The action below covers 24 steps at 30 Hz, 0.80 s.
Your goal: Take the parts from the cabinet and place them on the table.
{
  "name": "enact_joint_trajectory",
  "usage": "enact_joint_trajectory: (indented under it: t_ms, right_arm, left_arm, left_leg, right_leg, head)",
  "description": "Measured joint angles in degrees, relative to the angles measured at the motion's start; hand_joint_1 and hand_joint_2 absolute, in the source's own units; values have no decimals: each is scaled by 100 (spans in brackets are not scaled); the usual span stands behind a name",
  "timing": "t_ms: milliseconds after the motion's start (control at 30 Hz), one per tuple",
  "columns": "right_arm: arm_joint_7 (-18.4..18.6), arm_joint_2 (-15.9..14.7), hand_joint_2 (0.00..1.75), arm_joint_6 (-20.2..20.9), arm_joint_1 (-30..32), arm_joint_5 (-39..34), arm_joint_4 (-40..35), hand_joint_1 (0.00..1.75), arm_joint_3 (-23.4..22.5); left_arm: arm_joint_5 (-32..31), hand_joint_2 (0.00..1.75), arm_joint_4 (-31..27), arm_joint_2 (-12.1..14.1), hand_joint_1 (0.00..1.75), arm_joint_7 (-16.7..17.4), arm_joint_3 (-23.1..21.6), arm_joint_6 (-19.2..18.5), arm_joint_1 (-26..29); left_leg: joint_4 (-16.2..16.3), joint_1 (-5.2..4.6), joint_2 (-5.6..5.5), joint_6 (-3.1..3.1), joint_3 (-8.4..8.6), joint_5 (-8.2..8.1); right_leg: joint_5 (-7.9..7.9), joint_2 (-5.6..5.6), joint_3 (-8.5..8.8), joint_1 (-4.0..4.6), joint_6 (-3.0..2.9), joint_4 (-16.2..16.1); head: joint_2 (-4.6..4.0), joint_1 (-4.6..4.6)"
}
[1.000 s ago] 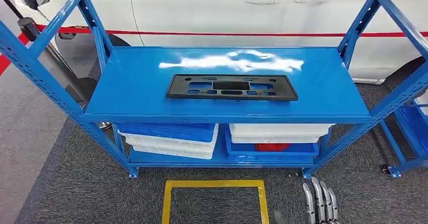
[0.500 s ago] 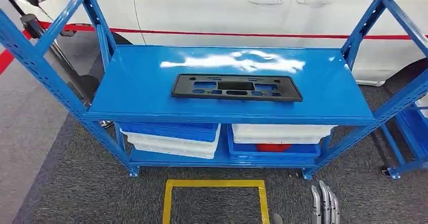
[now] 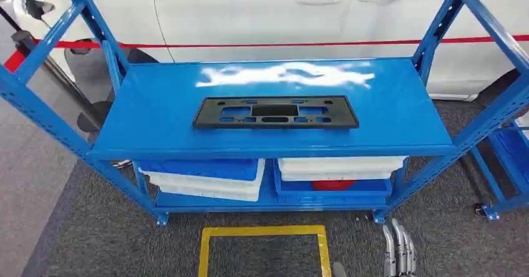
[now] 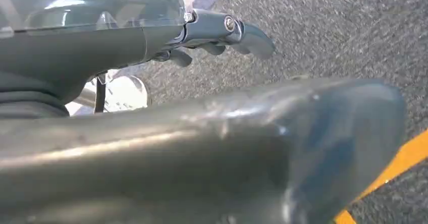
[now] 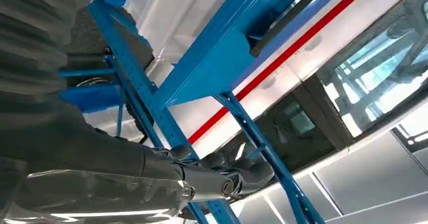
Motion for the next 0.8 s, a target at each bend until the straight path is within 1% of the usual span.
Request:
enact_joint_trajectory:
  t_ms: [33, 67, 100, 133, 200, 233, 267, 300, 333, 367, 400, 433, 467, 500, 533, 567, 600, 633, 667, 700, 733, 767, 800]
  right_arm:
    - [20, -9, 175, 0, 3, 0, 0, 0, 7]
    - [42, -13, 175, 0, 6, 0, 0, 0, 15]
    - [63, -20, 175, 0, 11, 0, 0, 0, 30]
    - [85, -26, 175, 0, 15, 0, 0, 0, 44]
    - [111, -42, 175, 0, 16, -2, -2, 0, 63]
    - [118, -46, 175, 0, 18, -4, 2, 0, 70]
    - [127, -52, 175, 0, 21, -4, -2, 0, 89]
    - [142, -61, 175, 0, 20, -7, -13, 0, 96]
    - [153, -63, 175, 0, 21, -4, -24, 0, 107]
    - [155, -74, 175, 0, 22, -4, -33, 0, 118]
    - [157, -90, 175, 0, 20, -4, -35, 0, 129]
    - [164, -105, 175, 0, 19, -4, -33, 0, 133]
    - [175, -118, 175, 0, 20, 2, -35, 0, 144]
    - [195, -131, 175, 0, 22, 0, -35, 0, 151]
    - [210, -142, 175, 0, 22, 0, -35, 0, 157]
    - [221, -153, 175, 0, 22, -2, -35, 0, 168]
    - [236, -166, 175, 0, 21, -4, -35, 0, 181]
    - [249, -175, 175, 0, 20, -4, -35, 0, 186]
    - [262, -183, 175, 0, 20, -4, -35, 0, 195]
    - [267, -188, 175, 0, 20, -4, -35, 0, 197]
    - [278, -192, 175, 0, 21, -4, -35, 0, 203]
    - [289, -205, 175, 0, 20, -18, -31, 0, 208]
    - [297, -214, 175, 0, 18, -22, -46, 0, 225]
  left_arm:
    - [26, 0, 2, 2, 0, 2, -22, 0, 10]
    - [46, 0, 4, 0, 0, 4, -35, 0, 21]
    - [59, 0, 11, -2, 0, 4, -52, -2, 38]
    - [68, 0, 13, -2, 0, 7, -59, -2, 54]
    - [105, 0, 15, 2, 0, 9, -76, -2, 78]
    - [124, 0, 28, 4, 0, 19, -98, -2, 103]
    - [140, 0, 39, 2, 0, 15, -105, 2, 98]
    - [140, 0, 39, 2, 0, 11, -114, 4, 91]
    - [144, 0, 39, 2, 0, 20, -131, 7, 88]
    - [144, 0, 42, 2, 0, 17, -148, 7, 92]
    - [142, 0, 42, 0, 0, 17, -164, 11, 86]
    - [131, 0, 42, 0, 0, 20, -179, 22, 89]
    - [122, 0, 42, -2, 0, 28, -205, 37, 82]
    - [118, 0, 42, -4, 0, 37, -227, 42, 78]
    - [116, 0, 42, -4, 0, 48, -254, 42, 78]
    - [118, 0, 42, -4, 0, 61, -273, 42, 77]
    - [116, 0, 42, -4, 0, 63, -297, 42, 77]
    - [118, 0, 42, -4, 0, 81, -315, 39, 77]
    - [122, 0, 42, -7, 0, 90, -336, 37, 75]
    - [124, 0, 42, -7, 0, 96, -341, 37, 71]
    - [124, 0, 46, -11, 0, 96, -345, 37, 79]
    - [129, 0, 70, -28, 0, 103, -352, 35, 52]
    - [140, 0, 70, -28, 0, 114, -363, 31, 41]
  left_leg:
    - [494, 0, 0, -13, -325, -133]
    - [787, 0, 0, -15, -564, -134]
    - [785, 0, 0, -12, -689, 40]
    - [532, 0, 1, -5, -668, 337]
    - [-454, -1, 1, 46, -420, 1110]
    - [-528, -24, -3, 95, -399, 1065]
    - [-595, -75, 8, 129, -339, 1013]
    - [-672, -84, 15, 185, -274, 850]
    - [-694, -86, 15, 230, -253, 811]
    - [-722, -75, 14, 260, -206, 802]
    - [-824, -44, 3, 287, -119, 774]
    - [-893, -37, -3, 320, 20, 764]
    - [-961, -40, -3, 362, 109, 736]
    - [-1013, -40, -5, 382, 194, 700]
    - [-1050, -41, -6, 388, 277, 653]
    - [-1066, -42, -11, 391, 360, 599]
    - [-1071, -42, -23, 386, 442, 543]
    - [-1072, -42, -38, 369, 542, 475]
    - [-1074, -45, -48, 355, 655, 402]
    - [-1078, -49, -49, 346, 737, 341]
    - [-1099, -44, -51, 331, 768, 285]
    - [-1057, -65, -55, 291, 845, 247]
    - [-1070, -57, -69, 256, 803, 225]
  right_leg:
    - [-57, 2, 46, 5, -6, 0]
    - [-120, 7, 113, 5, -5, 0]
    - [-194, 22, 205, 4, 1, 0]
    - [-273, 34, 305, 1, 10, -3]
    - [-461, 47, 545, 1, 47, -5]
    - [-544, 53, 594, -10, 79, -26]
    - [-597, 64, 599, 19, 148, -4]
    - [-622, 64, 613, 19, 186, -41]
    - [-610, 57, 702, 21, 208, -94]
    - [-524, 56, 683, 27, 253, -59]
    - [-436, 53, 638, 26, 285, 131]
    - [-315, 43, 431, 13, 306, 547]
    - [-337, 45, 123, 5, 315, 1005]
    - [-528, 43, -193, 7, 327, 1393]
    - [-804, 43, -465, 7, 341, 1653]
    - [-1021, 43, -670, 6, 351, 1778]
    - [-1084, 42, -812, 6, 339, 1766]
    - [-940, 41, -877, 5, 338, 1599]
    - [-576, 42, -855, 8, 313, 1241]
    - [-124, 42, -800, 28, 268, 832]
    - [388, 27, -775, 66, 188, 433]
    - [373, 20, -845, 98, 148, 423]
    - [352, 35, -863, 114, 138, 380]
  head:
    - [0, -4]
    - [2, -6]
    - [2, -2]
    - [2, -7]
    - [0, -4]
    - [0, 24]
    - [2, 9]
    - [2, 15]
    - [4, 11]
    - [2, 7]
    - [6, 0]
    - [2, 35]
    - [4, 41]
    - [2, 46]
    - [2, 46]
    - [2, 44]
    - [2, 48]
    - [2, 48]
    - [2, 48]
    - [2, 52]
    - [0, 55]
    - [0, 13]
    - [2, 39]
